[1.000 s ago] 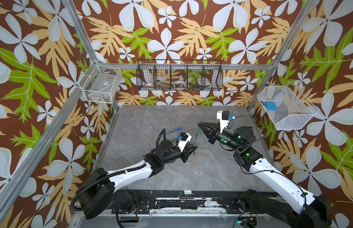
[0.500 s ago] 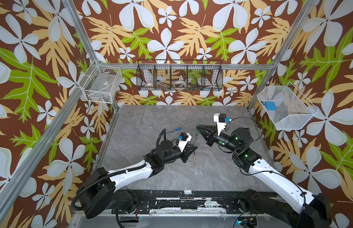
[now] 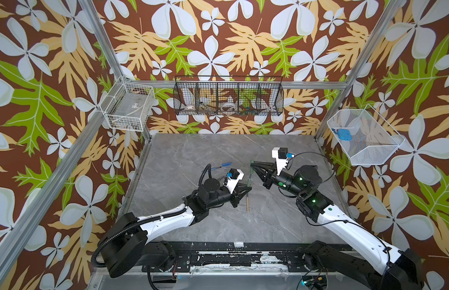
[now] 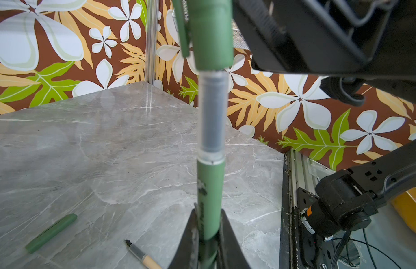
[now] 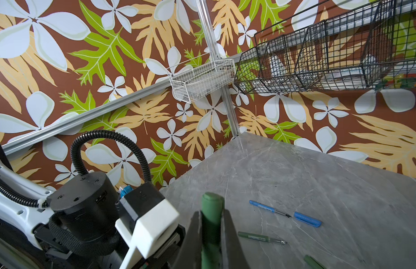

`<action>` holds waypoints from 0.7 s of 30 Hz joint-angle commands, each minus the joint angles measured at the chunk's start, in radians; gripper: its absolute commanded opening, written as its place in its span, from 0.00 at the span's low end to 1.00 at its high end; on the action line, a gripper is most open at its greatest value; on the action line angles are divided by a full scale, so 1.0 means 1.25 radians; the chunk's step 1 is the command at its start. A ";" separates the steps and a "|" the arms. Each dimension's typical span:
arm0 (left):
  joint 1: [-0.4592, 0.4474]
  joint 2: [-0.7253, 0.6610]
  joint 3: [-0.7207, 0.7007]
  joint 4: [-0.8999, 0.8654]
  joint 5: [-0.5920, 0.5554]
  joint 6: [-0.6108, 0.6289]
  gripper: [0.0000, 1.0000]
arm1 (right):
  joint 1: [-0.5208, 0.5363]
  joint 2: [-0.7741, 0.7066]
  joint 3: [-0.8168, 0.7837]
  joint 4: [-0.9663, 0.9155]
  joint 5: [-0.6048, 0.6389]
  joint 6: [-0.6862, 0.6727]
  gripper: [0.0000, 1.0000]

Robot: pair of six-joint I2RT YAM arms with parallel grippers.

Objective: Insert pens into pen caps
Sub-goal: Put on the pen cap to the pen.

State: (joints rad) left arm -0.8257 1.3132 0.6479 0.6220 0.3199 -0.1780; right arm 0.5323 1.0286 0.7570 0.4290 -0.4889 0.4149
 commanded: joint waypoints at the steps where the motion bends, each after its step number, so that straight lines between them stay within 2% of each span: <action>1: -0.001 -0.012 0.008 0.039 0.016 -0.005 0.00 | 0.000 -0.001 -0.006 0.024 0.021 0.001 0.10; 14: -0.001 -0.027 0.021 0.061 0.065 -0.028 0.00 | 0.003 -0.018 -0.046 0.092 0.045 0.005 0.10; 21: -0.001 -0.021 0.025 0.057 0.065 -0.025 0.00 | 0.009 -0.004 -0.038 0.110 0.014 0.015 0.10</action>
State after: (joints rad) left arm -0.8257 1.2888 0.6636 0.6109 0.3691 -0.2237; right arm 0.5381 1.0187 0.7055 0.5686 -0.4744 0.4335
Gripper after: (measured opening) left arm 0.143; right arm 0.105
